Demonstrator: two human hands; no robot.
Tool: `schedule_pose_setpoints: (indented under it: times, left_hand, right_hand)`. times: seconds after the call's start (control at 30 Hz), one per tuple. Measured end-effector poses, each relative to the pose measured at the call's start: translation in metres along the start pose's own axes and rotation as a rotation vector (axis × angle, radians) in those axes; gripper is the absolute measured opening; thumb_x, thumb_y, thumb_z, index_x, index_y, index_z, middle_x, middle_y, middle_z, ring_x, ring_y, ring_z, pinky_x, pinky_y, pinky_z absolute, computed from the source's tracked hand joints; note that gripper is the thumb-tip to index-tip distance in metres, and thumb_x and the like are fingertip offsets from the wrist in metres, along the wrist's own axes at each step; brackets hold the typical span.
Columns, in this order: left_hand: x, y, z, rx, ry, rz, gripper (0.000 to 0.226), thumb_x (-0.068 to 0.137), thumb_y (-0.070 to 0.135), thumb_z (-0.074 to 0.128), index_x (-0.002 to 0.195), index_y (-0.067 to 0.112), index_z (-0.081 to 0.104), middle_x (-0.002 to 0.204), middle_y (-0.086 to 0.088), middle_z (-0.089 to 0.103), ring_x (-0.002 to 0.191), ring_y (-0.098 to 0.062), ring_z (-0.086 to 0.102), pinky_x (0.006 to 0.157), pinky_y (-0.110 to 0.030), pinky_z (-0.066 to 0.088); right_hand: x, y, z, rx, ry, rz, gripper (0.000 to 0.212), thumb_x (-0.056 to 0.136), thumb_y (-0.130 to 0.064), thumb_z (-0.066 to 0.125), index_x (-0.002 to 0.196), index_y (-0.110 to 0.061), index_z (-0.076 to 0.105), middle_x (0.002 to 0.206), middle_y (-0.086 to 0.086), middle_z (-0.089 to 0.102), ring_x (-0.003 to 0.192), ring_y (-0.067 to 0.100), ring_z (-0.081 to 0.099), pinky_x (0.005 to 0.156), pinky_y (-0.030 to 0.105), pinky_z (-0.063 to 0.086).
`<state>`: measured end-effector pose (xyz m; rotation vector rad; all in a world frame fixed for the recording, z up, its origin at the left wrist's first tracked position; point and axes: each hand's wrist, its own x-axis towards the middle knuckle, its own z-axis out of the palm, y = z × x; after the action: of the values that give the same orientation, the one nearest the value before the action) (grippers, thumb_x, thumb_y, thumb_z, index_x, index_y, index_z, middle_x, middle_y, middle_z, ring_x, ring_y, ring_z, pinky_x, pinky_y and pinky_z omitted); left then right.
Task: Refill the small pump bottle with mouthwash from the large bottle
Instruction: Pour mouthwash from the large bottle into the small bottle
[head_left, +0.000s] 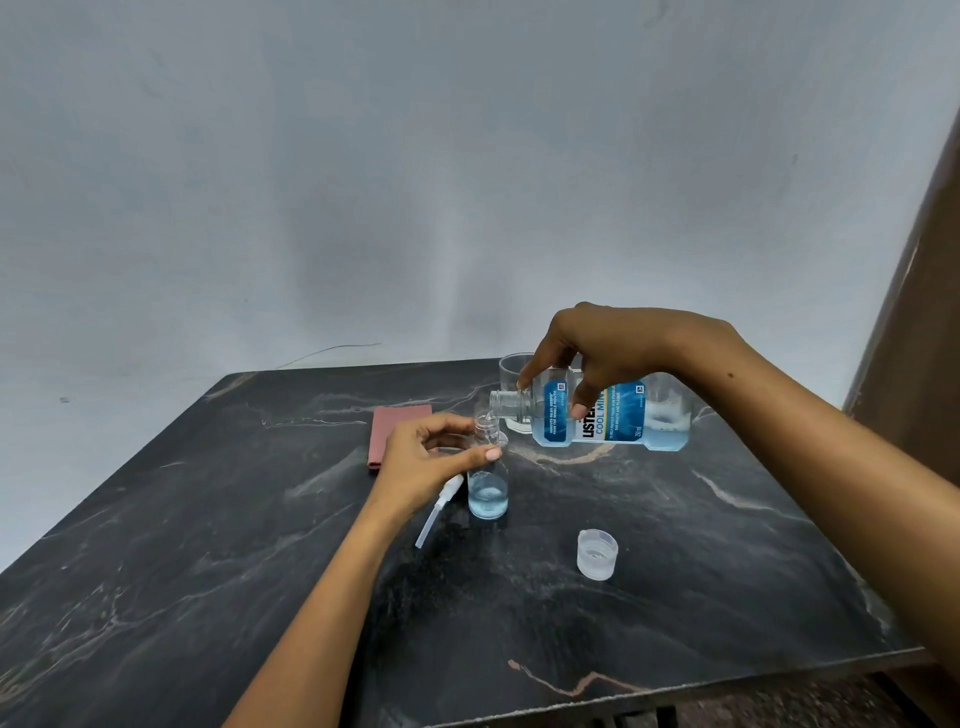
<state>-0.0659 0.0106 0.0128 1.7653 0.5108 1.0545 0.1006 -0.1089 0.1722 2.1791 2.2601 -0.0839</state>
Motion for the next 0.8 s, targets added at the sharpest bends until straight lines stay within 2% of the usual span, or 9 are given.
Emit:
schedule_pose_setpoints:
  times: [0.3, 0.4, 0.53, 0.8]
  left_hand:
    - [-0.0004, 0.0018, -0.0006, 0.014, -0.011, 0.001, 0.032, 0.057, 0.024, 0.086, 0.086, 0.020, 0.073, 0.076, 0.010, 0.074, 0.072, 0.004, 0.067, 0.065, -0.008, 0.050]
    - [-0.0012, 0.0030, -0.0002, 0.007, -0.011, 0.000, 0.033, 0.053, 0.029, 0.085, 0.083, 0.024, 0.071, 0.073, 0.017, 0.073, 0.073, 0.005, 0.067, 0.064, -0.007, 0.049]
    - [-0.0013, 0.0024, -0.0003, -0.005, -0.008, 0.002, 0.036, 0.050, 0.035, 0.084, 0.082, 0.026, 0.071, 0.074, 0.018, 0.073, 0.073, 0.004, 0.067, 0.064, -0.008, 0.049]
    - [0.0005, -0.0010, -0.0009, 0.005, -0.010, -0.006, 0.046, 0.048, 0.039, 0.084, 0.088, 0.019, 0.073, 0.085, 0.004, 0.074, 0.076, 0.000, 0.068, 0.066, -0.011, 0.050]
  right_hand:
    - [0.0008, -0.0030, -0.0009, 0.003, -0.009, 0.017, 0.056, 0.074, -0.008, 0.078, 0.125, -0.027, 0.062, 0.122, 0.000, 0.067, 0.103, 0.013, 0.062, 0.090, 0.035, 0.055]
    - [0.0010, -0.0039, -0.0012, 0.002, -0.016, 0.019, 0.056, 0.074, -0.009, 0.077, 0.125, -0.027, 0.061, 0.123, 0.000, 0.066, 0.105, 0.014, 0.063, 0.090, 0.035, 0.055]
    - [0.0019, -0.0043, -0.0024, -0.004, -0.025, 0.024, 0.057, 0.073, -0.009, 0.078, 0.125, -0.028, 0.062, 0.120, 0.001, 0.068, 0.105, 0.015, 0.063, 0.084, 0.032, 0.055]
    - [0.0019, -0.0053, -0.0039, -0.003, -0.033, 0.030, 0.056, 0.073, -0.009, 0.078, 0.125, -0.027, 0.062, 0.120, 0.000, 0.068, 0.105, 0.015, 0.063, 0.076, 0.025, 0.051]
